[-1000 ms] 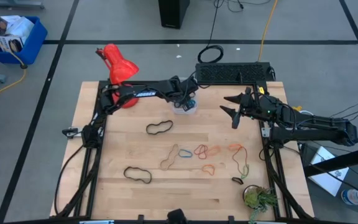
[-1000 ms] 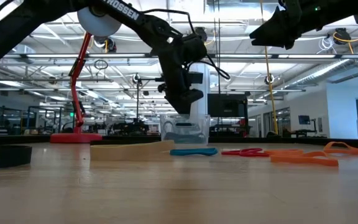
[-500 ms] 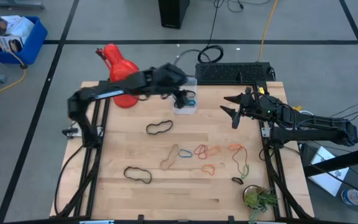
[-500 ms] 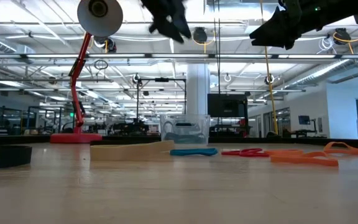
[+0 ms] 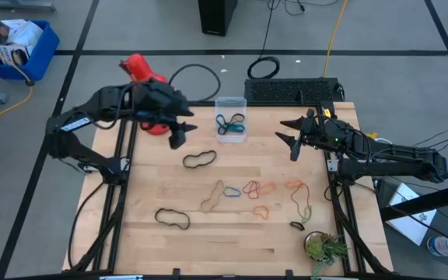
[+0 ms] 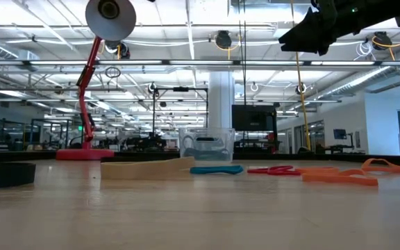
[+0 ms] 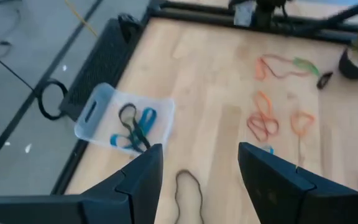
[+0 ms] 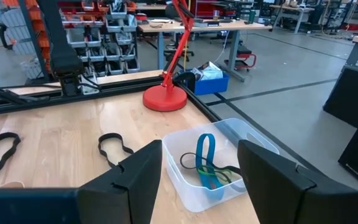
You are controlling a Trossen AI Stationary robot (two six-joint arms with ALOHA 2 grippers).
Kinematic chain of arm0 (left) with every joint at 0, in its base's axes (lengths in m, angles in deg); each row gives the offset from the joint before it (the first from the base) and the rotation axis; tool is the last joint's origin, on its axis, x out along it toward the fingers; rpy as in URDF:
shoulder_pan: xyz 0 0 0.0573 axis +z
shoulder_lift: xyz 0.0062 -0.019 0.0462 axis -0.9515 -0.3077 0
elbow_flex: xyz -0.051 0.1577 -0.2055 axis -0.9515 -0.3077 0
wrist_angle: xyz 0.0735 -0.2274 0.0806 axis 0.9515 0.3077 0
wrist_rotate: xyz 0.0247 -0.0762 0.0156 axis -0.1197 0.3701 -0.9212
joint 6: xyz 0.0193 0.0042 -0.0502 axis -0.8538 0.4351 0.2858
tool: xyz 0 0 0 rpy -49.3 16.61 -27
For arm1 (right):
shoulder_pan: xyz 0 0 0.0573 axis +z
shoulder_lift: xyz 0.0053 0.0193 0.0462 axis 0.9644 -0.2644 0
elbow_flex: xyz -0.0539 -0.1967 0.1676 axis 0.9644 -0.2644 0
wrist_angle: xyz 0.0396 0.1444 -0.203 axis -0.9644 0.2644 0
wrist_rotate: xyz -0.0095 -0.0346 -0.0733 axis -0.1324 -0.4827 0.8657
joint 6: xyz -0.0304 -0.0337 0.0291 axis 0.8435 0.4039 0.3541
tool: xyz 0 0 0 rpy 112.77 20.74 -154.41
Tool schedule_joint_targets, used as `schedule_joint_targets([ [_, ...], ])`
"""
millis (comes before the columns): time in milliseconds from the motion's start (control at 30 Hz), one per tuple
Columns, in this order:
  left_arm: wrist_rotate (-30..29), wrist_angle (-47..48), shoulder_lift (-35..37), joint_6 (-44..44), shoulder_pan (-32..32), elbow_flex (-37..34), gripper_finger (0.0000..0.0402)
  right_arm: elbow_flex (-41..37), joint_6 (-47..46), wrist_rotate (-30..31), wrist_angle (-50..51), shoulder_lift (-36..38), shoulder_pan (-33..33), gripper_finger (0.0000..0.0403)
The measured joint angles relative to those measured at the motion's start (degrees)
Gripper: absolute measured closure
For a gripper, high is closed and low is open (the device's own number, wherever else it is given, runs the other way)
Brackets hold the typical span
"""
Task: Pick and place rubber bands into bin
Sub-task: Put the black rubber band into the transparent bin
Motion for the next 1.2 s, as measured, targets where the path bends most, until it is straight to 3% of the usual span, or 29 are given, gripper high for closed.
schedule_joint_targets([
  [500, -0.47, 6.18, -7.79, -0.74, -3.21, -0.02, 0.0214, 0.0, -1.69, -0.02, -0.43, 0.0, 0.0, 0.0195],
  [967, -1.26, 11.8, -30.47, 1.7, -0.77, -0.07, 0.0231, 0.0, -1.7, -0.02, -0.35, 0.02, -0.02, 0.0195],
  [1200, -1.25, 11.09, -37.0, 1.66, 1.52, -0.07, 0.0231, 0.0, -1.69, -0.02, -0.21, 0.01, -0.02, 0.0195],
])
